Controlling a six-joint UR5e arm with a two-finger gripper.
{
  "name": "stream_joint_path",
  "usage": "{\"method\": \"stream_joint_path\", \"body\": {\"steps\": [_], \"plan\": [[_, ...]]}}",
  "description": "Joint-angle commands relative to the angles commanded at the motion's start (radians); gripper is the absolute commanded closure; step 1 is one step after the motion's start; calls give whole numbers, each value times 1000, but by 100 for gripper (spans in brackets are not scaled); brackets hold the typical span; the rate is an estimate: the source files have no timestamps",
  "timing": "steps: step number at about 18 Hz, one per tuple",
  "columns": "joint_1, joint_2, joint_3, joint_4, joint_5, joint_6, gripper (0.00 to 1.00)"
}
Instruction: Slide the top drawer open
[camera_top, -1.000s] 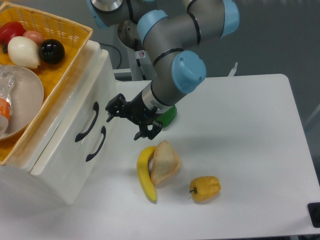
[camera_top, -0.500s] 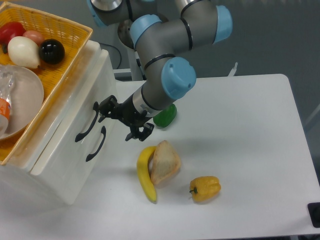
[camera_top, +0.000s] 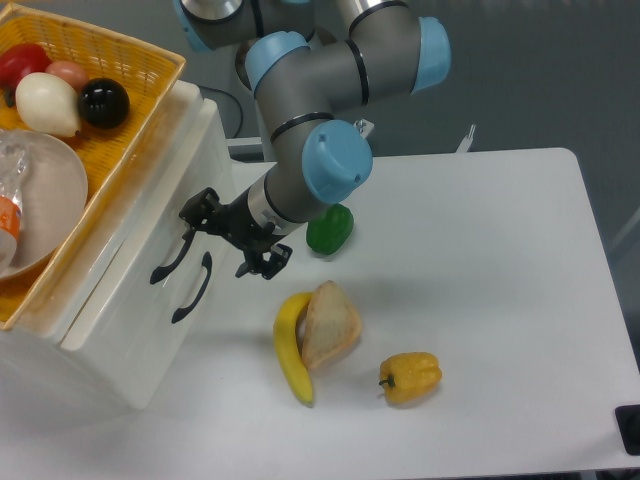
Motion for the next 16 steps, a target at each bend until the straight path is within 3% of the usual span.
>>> {"method": "stream_joint_path", "body": {"steps": [16], "plan": [[-11, -17, 0, 2, 2, 0, 0]]}}
